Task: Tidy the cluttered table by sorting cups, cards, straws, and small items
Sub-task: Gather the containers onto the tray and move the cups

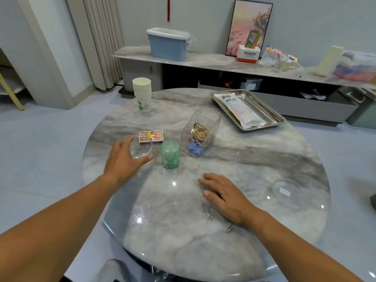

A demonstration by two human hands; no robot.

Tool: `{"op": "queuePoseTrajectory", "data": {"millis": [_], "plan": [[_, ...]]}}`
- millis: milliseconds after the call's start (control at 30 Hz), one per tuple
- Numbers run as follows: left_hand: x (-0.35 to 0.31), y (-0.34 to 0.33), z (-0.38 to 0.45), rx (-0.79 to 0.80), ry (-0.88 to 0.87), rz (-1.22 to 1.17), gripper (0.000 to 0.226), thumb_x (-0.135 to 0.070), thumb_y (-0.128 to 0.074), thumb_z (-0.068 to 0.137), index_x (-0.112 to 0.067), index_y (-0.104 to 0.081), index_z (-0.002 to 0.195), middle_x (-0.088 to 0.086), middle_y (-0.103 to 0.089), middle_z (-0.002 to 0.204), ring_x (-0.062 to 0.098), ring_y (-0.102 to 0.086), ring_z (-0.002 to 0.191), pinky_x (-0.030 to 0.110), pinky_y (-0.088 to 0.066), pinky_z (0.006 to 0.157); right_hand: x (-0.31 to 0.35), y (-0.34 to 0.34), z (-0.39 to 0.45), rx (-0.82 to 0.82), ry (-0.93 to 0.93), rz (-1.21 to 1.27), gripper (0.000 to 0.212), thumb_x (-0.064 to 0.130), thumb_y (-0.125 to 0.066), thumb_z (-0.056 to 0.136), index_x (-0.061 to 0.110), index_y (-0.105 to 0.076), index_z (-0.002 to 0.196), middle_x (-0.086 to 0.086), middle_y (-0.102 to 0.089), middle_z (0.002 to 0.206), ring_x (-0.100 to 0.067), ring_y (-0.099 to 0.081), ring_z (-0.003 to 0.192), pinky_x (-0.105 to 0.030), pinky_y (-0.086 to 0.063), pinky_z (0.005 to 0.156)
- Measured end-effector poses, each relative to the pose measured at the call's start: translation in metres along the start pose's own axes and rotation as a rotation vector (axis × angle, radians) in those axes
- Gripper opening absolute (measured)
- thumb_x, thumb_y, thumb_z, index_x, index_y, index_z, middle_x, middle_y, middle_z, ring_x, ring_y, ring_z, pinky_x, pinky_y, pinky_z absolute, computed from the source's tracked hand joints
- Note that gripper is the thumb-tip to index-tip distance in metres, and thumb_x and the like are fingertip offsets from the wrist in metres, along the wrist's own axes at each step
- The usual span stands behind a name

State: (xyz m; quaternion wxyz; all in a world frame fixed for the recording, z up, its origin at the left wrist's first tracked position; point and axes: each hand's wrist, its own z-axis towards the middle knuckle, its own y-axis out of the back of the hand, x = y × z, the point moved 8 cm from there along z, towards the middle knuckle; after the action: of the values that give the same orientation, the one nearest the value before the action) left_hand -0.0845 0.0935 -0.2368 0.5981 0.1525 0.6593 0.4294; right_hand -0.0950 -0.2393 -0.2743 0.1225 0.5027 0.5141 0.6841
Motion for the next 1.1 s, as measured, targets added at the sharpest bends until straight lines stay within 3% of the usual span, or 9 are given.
{"op": "queuePoseTrajectory", "data": {"millis": [167,400,500,567,633,800,933,1033,1100], "plan": [[-0.005,-0.013,-0.046,-0.123,0.009,-0.220,0.102,-0.050,-0.084,0.071,-0.036,-0.023,0.150,0.004,-0.029,0.149,0.022,-0.043,0.134,0.037,-0.041,0.105,0.010,-0.005,-0.005,0.055,0.017,-0.092,0.060,0.071,-0.030,0.098,0.047,-0.037,0.152,0.018,-0.021,0.165,-0.003,-0.005,0.154,-0.034,0.000,0.127],[-0.022,-0.035,-0.109,-0.017,-0.032,-0.344,0.119,-0.042,-0.090,0.066,-0.035,-0.011,0.155,0.001,-0.031,0.146,0.014,-0.042,0.133,0.032,-0.038,0.109,0.026,-0.015,-0.019,0.103,0.052,-0.293,0.080,0.087,-0.033,0.087,0.047,-0.023,0.156,0.012,-0.008,0.169,-0.012,0.003,0.156,-0.047,0.004,0.126],[-0.029,-0.051,-0.133,0.008,-0.059,-0.416,0.120,-0.040,-0.093,0.062,-0.032,-0.017,0.154,-0.006,-0.032,0.143,0.007,-0.041,0.134,0.028,-0.037,0.111,0.026,-0.025,-0.024,-0.029,0.038,-0.306,0.079,0.088,-0.037,0.084,0.045,-0.035,0.150,0.013,-0.022,0.164,-0.015,-0.011,0.154,-0.044,-0.003,0.126],[-0.033,-0.060,-0.140,0.010,-0.072,-0.429,0.119,-0.043,-0.094,0.059,-0.029,-0.022,0.153,-0.012,-0.031,0.139,0.006,-0.041,0.135,0.026,-0.037,0.111,0.026,-0.017,-0.020,-0.213,0.051,-0.254,0.060,0.079,-0.046,0.087,0.039,-0.054,0.131,0.015,-0.045,0.144,-0.014,-0.038,0.139,-0.033,-0.021,0.117],[-0.043,-0.062,-0.140,-0.023,-0.114,-0.409,0.115,-0.044,-0.094,0.057,-0.027,-0.029,0.150,-0.014,-0.032,0.134,0.006,-0.042,0.132,0.023,-0.037,0.108,0.023,-0.006,-0.015,-0.351,0.041,-0.252,0.043,0.069,-0.049,0.090,0.035,-0.061,0.113,0.015,-0.053,0.121,-0.012,-0.050,0.117,-0.029,-0.030,0.100],[-0.083,-0.057,-0.132,-0.202,-0.358,-0.215,0.105,-0.038,-0.094,0.058,-0.020,-0.035,0.144,-0.003,-0.039,0.139,0.014,-0.037,0.132,0.028,-0.037,0.109,0.018,0.003,0.002,-0.405,-0.014,-0.356,0.030,0.054,-0.045,0.094,0.028,-0.060,0.099,0.009,-0.053,0.102,-0.017,-0.049,0.094,-0.034,-0.040,0.078],[-0.106,-0.070,-0.129,-0.291,-0.501,-0.150,0.103,-0.026,-0.093,0.061,-0.011,-0.037,0.147,0.008,-0.040,0.142,0.023,-0.039,0.133,0.035,-0.037,0.113,0.017,0.010,0.009,-0.459,-0.021,-0.463,0.022,0.041,-0.044,0.092,0.023,-0.054,0.086,0.006,-0.052,0.086,-0.018,-0.050,0.074,-0.028,-0.031,0.053],[-0.108,-0.077,-0.125,-0.331,-0.490,-0.162,0.102,-0.030,-0.092,0.064,-0.009,-0.037,0.148,0.009,-0.042,0.145,0.025,-0.039,0.135,0.033,-0.031,0.117,0.009,0.012,0.016,-0.463,-0.051,-0.464,0.024,0.040,-0.042,0.092,0.021,-0.050,0.079,0.004,-0.052,0.075,-0.021,-0.053,0.059,-0.030,-0.027,0.047],[-0.107,-0.080,-0.120,-0.332,-0.464,-0.152,0.106,-0.034,-0.093,0.064,-0.010,-0.035,0.149,0.007,-0.041,0.148,0.026,-0.038,0.138,0.036,-0.032,0.117,0.007,0.014,0.024,-0.428,-0.066,-0.446,0.030,0.039,-0.040,0.098,0.018,-0.052,0.082,-0.001,-0.057,0.078,-0.027,-0.058,0.063,-0.033,-0.031,0.052]]}}
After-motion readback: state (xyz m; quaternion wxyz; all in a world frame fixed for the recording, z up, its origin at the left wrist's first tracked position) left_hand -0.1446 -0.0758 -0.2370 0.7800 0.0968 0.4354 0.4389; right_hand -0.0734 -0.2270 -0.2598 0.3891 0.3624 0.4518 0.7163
